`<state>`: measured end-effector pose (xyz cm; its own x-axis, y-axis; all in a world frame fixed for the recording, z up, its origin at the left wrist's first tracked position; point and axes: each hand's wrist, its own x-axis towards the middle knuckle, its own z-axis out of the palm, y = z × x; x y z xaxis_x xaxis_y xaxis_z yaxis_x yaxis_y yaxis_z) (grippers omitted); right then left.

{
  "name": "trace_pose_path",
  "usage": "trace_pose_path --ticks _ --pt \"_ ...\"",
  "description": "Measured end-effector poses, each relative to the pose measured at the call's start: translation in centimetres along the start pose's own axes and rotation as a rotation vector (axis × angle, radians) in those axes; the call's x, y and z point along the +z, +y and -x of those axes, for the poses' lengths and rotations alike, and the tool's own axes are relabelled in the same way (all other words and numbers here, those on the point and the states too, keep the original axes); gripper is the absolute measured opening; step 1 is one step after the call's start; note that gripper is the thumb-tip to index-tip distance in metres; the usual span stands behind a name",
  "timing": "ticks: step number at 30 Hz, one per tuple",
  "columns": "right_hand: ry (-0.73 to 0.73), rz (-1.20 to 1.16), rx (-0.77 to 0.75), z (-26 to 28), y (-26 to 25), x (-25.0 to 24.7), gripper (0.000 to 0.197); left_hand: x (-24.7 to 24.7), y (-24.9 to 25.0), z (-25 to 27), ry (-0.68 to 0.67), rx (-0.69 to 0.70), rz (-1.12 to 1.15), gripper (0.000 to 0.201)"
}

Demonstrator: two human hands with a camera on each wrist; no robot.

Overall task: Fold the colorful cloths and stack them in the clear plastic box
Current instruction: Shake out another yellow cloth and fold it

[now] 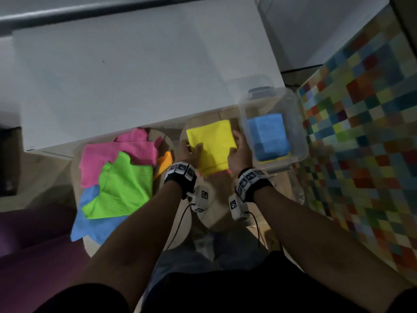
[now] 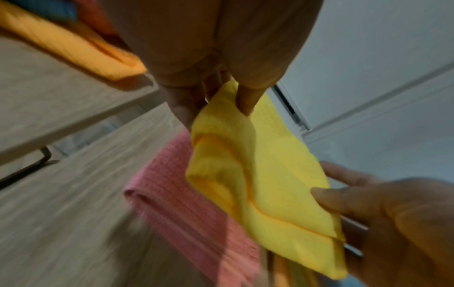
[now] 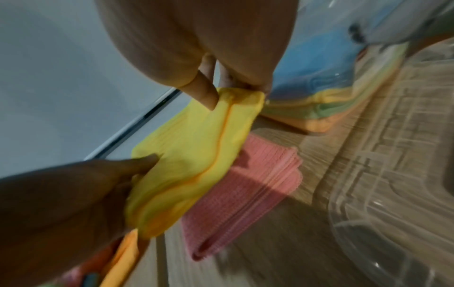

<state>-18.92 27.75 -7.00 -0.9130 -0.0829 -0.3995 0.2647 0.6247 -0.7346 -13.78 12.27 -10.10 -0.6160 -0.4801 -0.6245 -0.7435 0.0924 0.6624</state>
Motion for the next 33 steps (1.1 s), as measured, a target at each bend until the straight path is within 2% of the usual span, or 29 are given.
trace_pose_path --ticks 2,6,9,12,14,18,22,26,29,33 --pt "-0.048 0.077 -0.001 -0.5 0.4 0.9 0.071 0.6 0.0 -0.6 -0.023 -0.028 -0.029 0.062" --pt "-0.214 0.2 0.138 -0.5 1.9 2.1 0.087 1.5 -0.9 -1.1 -0.017 -0.022 -0.205 0.067" --pt "-0.114 0.232 0.168 -0.6 2.1 1.9 0.067 1.8 -0.8 -0.9 0.06 0.005 -0.178 0.062" --pt "0.021 0.195 0.125 -0.6 1.7 1.3 0.045 2.2 -1.0 -0.3 0.098 -0.001 -0.081 0.055" --pt "0.004 0.21 0.125 -0.4 1.7 1.3 0.037 2.3 -1.4 -0.3 0.112 -0.005 -0.034 0.053" --pt "-0.136 0.297 0.251 -0.1 2.9 1.7 0.041 2.4 -2.3 -0.9 0.155 0.002 -0.05 0.053" --pt "-0.118 0.374 0.132 0.2 4.2 1.9 0.042 2.5 -2.7 -1.5 0.196 -0.017 -0.051 0.055" --pt "-0.163 0.454 -0.058 0.4 5.5 2.4 0.054 2.5 -2.8 -2.1 0.105 -0.105 -0.008 0.063" --pt "-0.214 0.545 -0.125 0.6 5.9 2.2 0.063 2.0 -3.0 -2.4 0.032 -0.139 -0.076 0.061" --pt "-0.165 0.555 -0.281 1.7 5.3 2.4 0.065 1.0 -3.4 -1.6 0.096 -0.102 0.012 0.072"
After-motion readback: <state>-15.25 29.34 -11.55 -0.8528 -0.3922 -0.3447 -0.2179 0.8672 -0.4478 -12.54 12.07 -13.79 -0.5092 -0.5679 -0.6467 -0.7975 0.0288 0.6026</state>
